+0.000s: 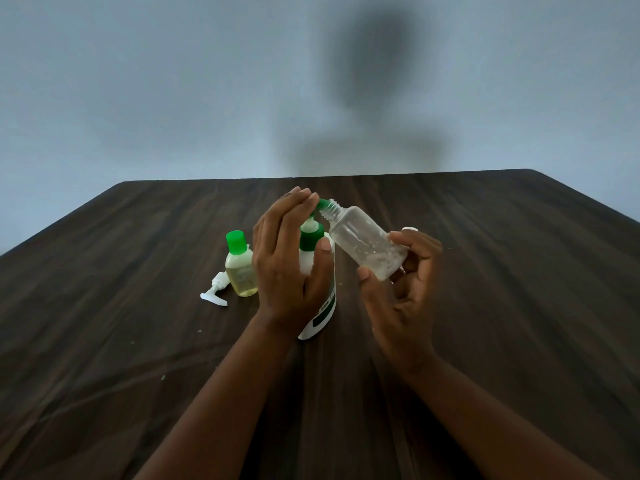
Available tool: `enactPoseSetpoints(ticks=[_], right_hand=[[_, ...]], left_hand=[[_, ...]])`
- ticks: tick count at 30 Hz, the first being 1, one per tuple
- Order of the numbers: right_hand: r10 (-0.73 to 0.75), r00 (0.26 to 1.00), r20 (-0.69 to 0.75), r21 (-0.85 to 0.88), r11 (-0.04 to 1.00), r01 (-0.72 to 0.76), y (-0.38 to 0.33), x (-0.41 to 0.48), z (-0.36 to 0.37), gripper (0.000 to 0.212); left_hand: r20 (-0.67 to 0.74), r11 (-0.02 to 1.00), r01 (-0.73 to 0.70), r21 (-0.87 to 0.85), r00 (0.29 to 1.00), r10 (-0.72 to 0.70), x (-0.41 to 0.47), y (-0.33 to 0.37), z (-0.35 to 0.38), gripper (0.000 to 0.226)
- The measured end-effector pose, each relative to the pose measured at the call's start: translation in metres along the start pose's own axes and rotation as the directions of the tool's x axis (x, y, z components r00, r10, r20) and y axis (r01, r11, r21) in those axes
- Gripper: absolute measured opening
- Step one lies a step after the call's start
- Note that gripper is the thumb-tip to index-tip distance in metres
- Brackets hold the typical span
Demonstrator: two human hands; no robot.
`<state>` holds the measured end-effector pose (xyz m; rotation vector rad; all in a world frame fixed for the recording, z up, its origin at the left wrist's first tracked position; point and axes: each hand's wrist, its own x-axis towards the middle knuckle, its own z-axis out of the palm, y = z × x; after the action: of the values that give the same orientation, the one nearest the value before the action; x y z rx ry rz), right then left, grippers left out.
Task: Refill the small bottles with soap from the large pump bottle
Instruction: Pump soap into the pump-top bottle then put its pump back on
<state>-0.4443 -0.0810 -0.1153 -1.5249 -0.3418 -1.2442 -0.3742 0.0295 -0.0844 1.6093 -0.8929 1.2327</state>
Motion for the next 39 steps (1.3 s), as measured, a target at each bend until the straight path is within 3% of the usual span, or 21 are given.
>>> enactPoseSetpoints(ticks=[5,13,25,33,39], right_hand=[[-0.016,1.000,-0.005,-0.046,0.999,0.015,-0.0005,0.0001,-0.0008,0.041],[-0.031,1.000,0.001,-0.041,0.999,0.031,-0.0034,0.0016,-0.0007,0.041],[-0.009,1.000,-0.016,-0.042,0.999,0.008,-0.0005,-0.0010,-0.0018,0.037],[-0.010,1.000,0.006,-0.025,1.000,0.010,-0.0011,0.0007,-0.0001,0.040],[-0.015,1.000,-0.008,-0.025,1.000,0.014,0.0006,-0.0013,-0.0004,0.040]], left_hand=[[-0.040,1.000,-0.007,0.004,0.999,0.007,0.0026,-0.0024,0.0004,0.024],[-0.004,1.000,-0.031,0.000,1.000,0.031,0.0003,-0.0009,-0.0003,0.038],[-0.048,1.000,-0.015,-0.027,0.999,0.013,0.0023,-0.0006,0.0000,0.022],[-0.010,1.000,-0.028,-0.008,1.000,0.028,0.0016,-0.0041,-0.0002,0.037],[-0.038,1.000,0.014,-0.011,0.999,-0.014,0.0019,0.0000,0.0008,0.030]])
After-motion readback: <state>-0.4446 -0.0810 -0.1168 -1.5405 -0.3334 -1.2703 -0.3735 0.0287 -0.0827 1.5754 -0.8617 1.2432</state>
